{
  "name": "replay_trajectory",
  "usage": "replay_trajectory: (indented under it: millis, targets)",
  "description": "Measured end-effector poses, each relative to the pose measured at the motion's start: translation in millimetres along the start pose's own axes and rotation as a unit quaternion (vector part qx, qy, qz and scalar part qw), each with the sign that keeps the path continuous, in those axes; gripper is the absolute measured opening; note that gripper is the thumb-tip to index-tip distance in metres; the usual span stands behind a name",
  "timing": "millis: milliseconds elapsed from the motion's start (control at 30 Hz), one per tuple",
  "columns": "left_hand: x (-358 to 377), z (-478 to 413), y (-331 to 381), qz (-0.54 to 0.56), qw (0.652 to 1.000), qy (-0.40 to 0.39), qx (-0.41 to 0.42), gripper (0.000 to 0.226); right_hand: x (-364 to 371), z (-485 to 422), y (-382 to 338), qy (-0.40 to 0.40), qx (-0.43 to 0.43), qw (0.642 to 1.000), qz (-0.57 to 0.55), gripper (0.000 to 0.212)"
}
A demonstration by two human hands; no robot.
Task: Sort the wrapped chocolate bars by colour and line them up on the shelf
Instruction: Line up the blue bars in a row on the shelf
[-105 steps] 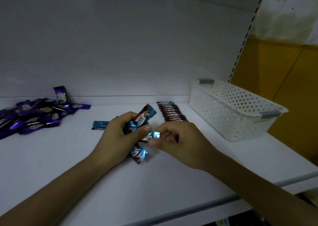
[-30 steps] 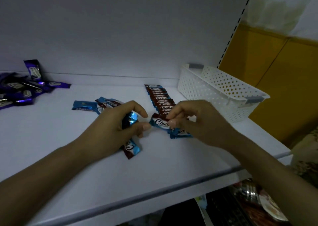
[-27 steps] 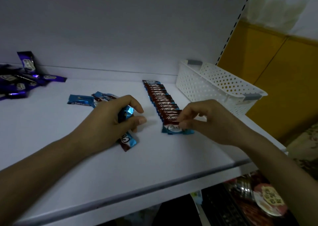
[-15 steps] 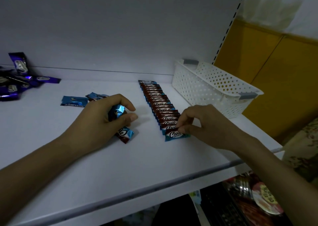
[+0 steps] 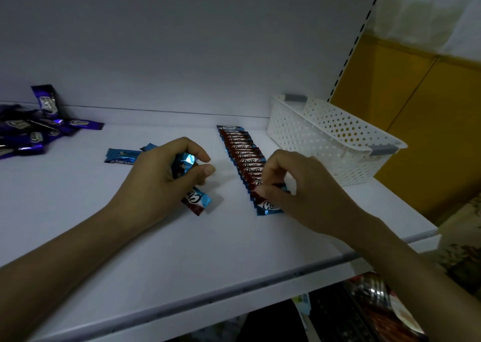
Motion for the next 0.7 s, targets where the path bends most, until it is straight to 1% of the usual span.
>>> replay_trajectory:
  millis: [67, 100, 200, 233, 333, 367, 433, 467, 533, 633, 700]
  targets:
    - [-3, 1, 4, 0.021, 1.000, 0.012, 0.007, 0.021, 14, -11, -17, 0.016, 0.015, 0.994, -0.104, 0.018]
    - [-5, 2, 6, 0.024, 0.999, 0.020, 0.015, 0.020, 24, -17, -26, 0.012, 0.020, 0.990, -0.137, 0.022]
    - [-15, 4, 9, 0.039, 0.997, 0.054, 0.026, 0.006, 49, -34, -47, 0.011, 0.004, 0.980, -0.200, 0.024]
    - [-20, 3, 7, 0.050, 0.996, 0.069, 0.023, 0.009, 51, -38, -49, 0.016, 0.002, 0.977, -0.212, 0.024]
    - [-32, 0, 5, 0.084, 0.992, 0.093, 0.001, 0.009, 49, -44, -47, 0.020, -0.005, 0.977, -0.214, 0.023]
    - [-34, -1, 4, 0.094, 0.991, 0.095, -0.006, 0.008, 47, -44, -45, 0.017, -0.008, 0.980, -0.197, 0.021]
    - [-35, -2, 3, 0.099, 0.990, 0.096, -0.022, 0.014, 42, -41, -39, 0.010, -0.006, 0.987, -0.161, 0.013]
    - [-33, -2, 2, 0.092, 0.991, 0.095, -0.030, 0.017, 40, -39, -33, 0.006, 0.006, 0.988, -0.155, 0.011]
    - [-29, -3, -1, 0.076, 0.993, 0.086, -0.039, 0.014, 36, -31, -22, 0.001, 0.040, 0.982, -0.186, 0.015]
    - [-21, -2, -3, 0.038, 0.997, 0.055, -0.023, 0.009, 15, -19, -13, 0.046, 0.044, 0.975, -0.212, 0.014]
    - [-11, 1, 1, -0.034, 0.999, 0.021, 0.016, 0.011, -1, -8, 2, 0.091, 0.079, 0.959, -0.255, 0.008]
Point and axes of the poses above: each hand's wrist, its own z-axis away from the middle knuckle, its own x-axis out of the palm, y = z × x, the point moved 9 cm from there along -z, towards the middle knuckle, and after that the axes turned 12 degrees about -x, right-handed, at the moved point
